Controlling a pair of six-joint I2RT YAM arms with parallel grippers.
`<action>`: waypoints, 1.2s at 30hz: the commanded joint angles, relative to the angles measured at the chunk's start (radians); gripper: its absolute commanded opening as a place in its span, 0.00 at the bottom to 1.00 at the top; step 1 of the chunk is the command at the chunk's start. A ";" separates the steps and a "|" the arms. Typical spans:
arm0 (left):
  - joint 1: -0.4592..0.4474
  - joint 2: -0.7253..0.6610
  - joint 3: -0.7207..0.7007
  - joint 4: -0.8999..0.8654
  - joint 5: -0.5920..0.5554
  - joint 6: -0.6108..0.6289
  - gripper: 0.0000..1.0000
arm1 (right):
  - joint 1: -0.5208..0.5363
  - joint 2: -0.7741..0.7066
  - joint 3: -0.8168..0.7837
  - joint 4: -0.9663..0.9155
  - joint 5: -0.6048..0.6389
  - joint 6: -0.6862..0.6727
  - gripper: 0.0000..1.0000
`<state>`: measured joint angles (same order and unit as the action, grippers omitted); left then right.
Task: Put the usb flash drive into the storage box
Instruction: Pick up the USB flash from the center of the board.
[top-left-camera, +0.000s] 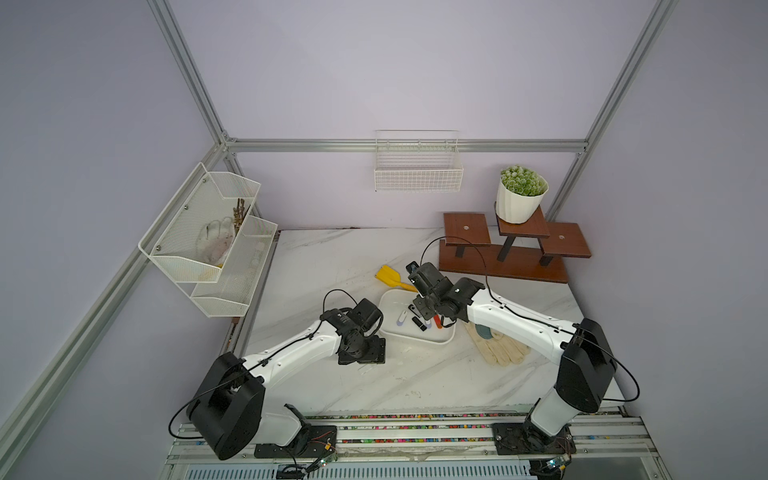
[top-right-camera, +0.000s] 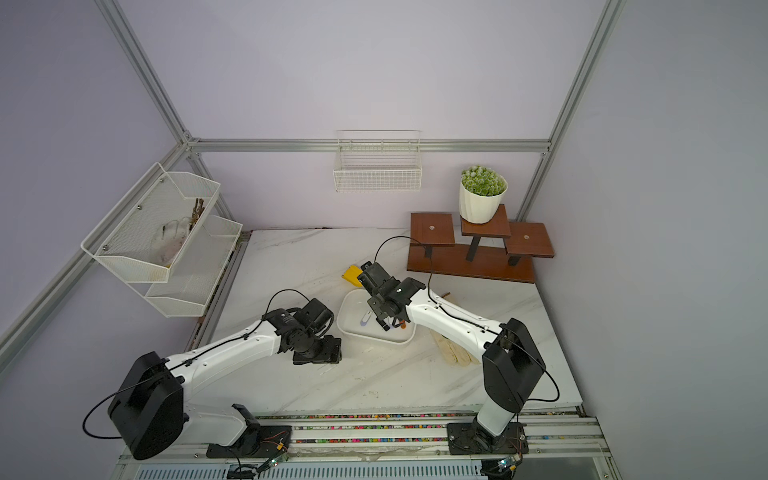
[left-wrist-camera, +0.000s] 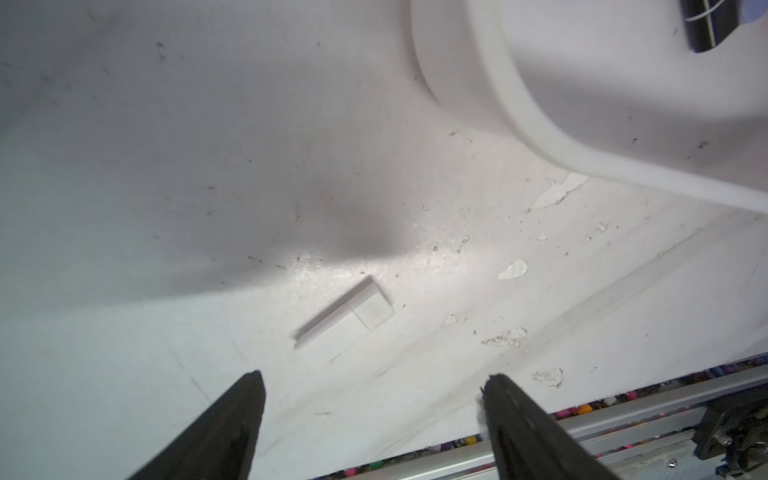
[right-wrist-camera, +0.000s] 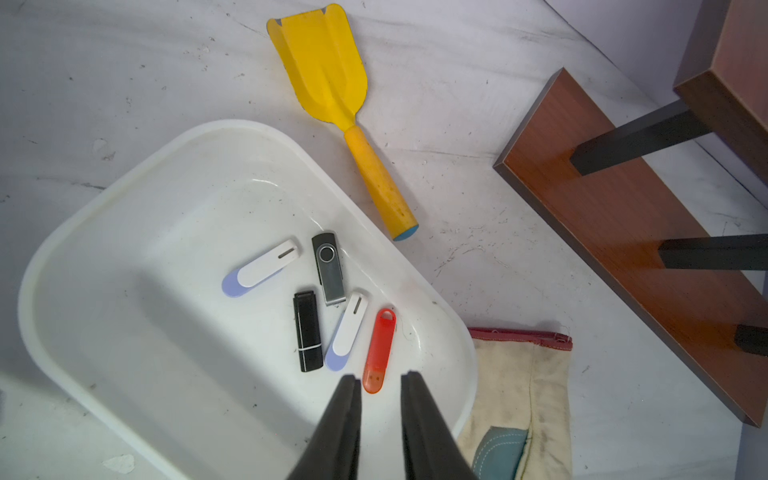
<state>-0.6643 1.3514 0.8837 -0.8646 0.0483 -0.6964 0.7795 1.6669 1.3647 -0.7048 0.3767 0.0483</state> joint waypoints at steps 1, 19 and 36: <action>-0.003 0.017 0.001 -0.048 -0.067 0.010 0.90 | -0.005 -0.021 0.008 -0.009 0.008 0.015 0.24; -0.033 -0.065 -0.164 0.229 -0.072 0.110 0.86 | -0.006 -0.042 -0.001 -0.013 0.011 0.010 0.24; -0.088 0.027 -0.218 0.334 -0.044 0.139 0.84 | -0.007 -0.053 0.000 -0.022 0.012 0.016 0.24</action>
<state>-0.7353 1.3746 0.6739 -0.5594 -0.0269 -0.5388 0.7788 1.6386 1.3647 -0.7113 0.3771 0.0483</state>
